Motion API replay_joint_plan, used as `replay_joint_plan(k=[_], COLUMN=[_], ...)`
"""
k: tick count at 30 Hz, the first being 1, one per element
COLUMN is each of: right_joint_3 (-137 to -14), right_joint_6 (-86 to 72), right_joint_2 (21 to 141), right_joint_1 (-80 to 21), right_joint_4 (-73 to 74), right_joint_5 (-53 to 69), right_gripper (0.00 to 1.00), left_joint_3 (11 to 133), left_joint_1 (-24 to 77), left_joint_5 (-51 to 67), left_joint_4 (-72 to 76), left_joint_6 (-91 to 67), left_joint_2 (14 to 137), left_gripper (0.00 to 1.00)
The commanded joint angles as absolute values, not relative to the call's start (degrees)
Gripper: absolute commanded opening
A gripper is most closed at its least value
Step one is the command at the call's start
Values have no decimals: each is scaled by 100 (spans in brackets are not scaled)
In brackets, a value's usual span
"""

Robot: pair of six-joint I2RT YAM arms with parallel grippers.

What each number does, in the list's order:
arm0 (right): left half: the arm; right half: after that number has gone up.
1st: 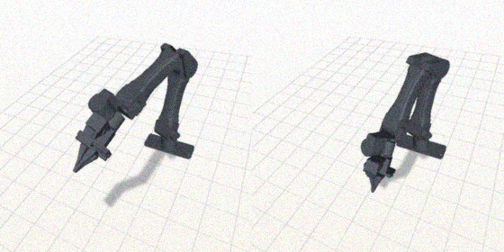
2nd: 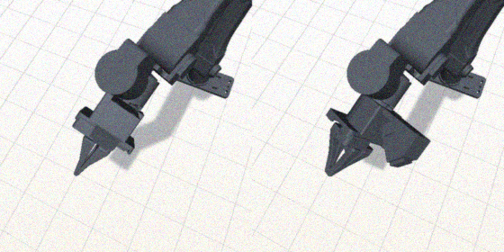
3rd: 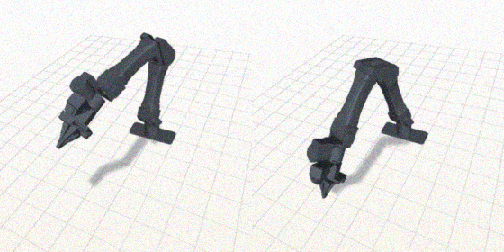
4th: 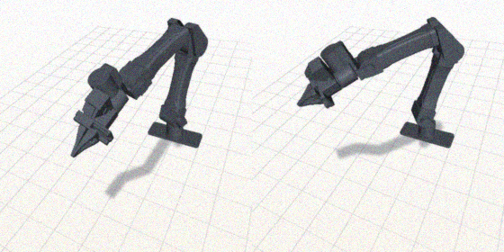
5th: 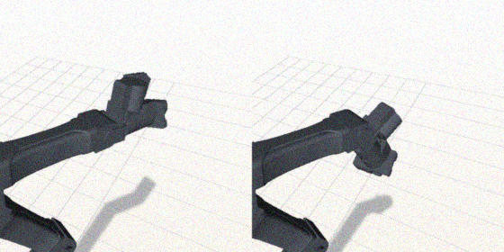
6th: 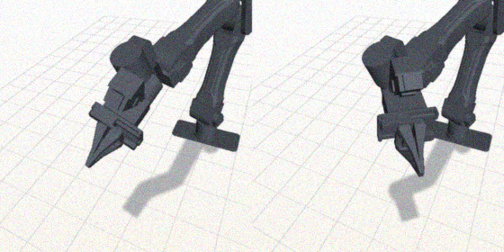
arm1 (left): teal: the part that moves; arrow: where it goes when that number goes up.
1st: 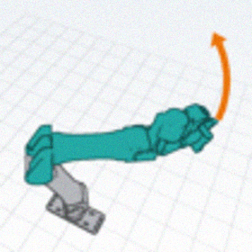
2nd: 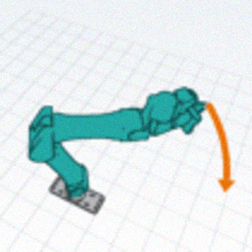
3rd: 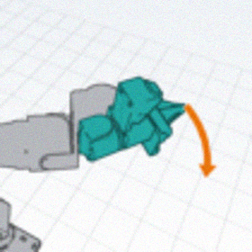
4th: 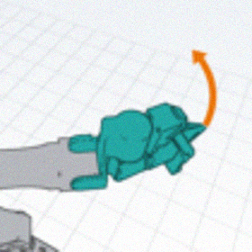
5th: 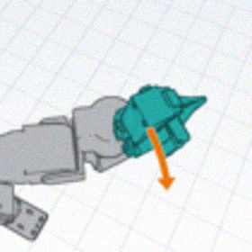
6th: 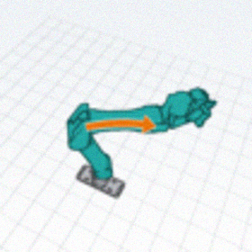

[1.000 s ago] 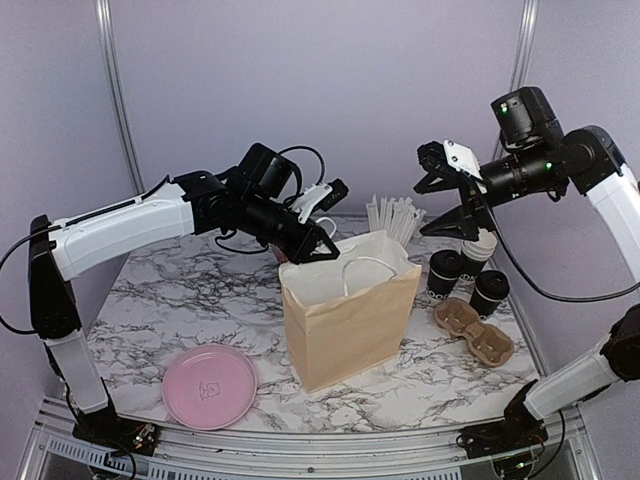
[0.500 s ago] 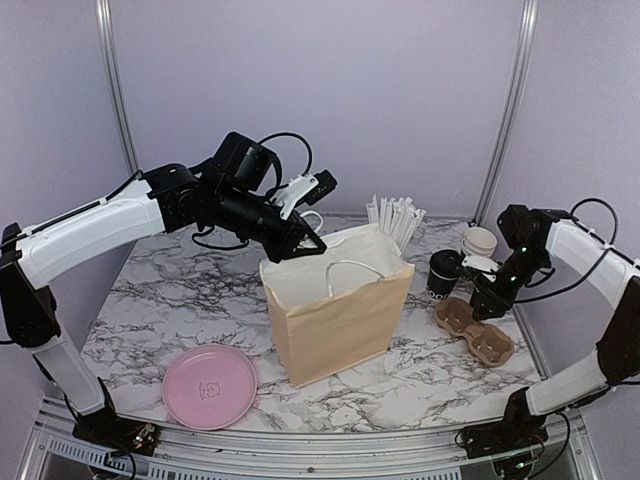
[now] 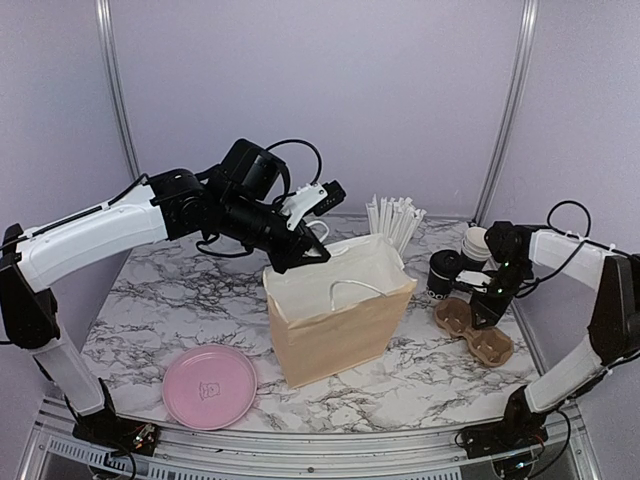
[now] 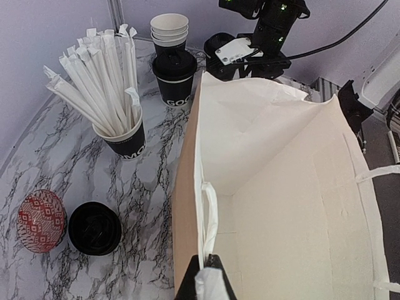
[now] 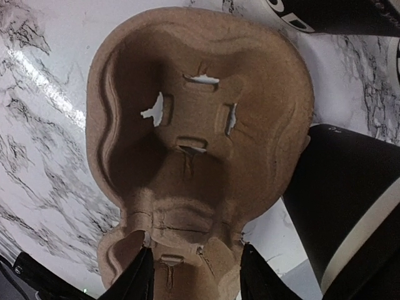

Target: Pack the takeout coffee

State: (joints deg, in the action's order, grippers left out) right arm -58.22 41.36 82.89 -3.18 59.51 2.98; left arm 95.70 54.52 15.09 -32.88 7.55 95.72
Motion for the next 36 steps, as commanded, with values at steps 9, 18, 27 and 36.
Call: replay_joint_plan(k=[9,18,27,36], right_joint_3=[-5745,-5715,-5797,-5880], right_joint_6=[3951,3973,3866,3798], right_joint_2=[8674,8675,8940,8996], right_joint_1=[-291,-290,-289,-295], right_joint_4=[5576,5688,5635,5757], right_joint_5=[211,435,498,690], right_gripper=[45,47,47,34], left_joint_3=[9589,9571,9504,9466], left_joint_1=[5599,5599,5599,5607], left_joint_5=[1231,1187,1203,1172], left_joint_4=[-3402,-3445,-3461,-3459], left_joint_6=[998,1051,1020,1009], left_joint_2=[9501,9526,9499,9474], left_gripper=[0,0,0,0])
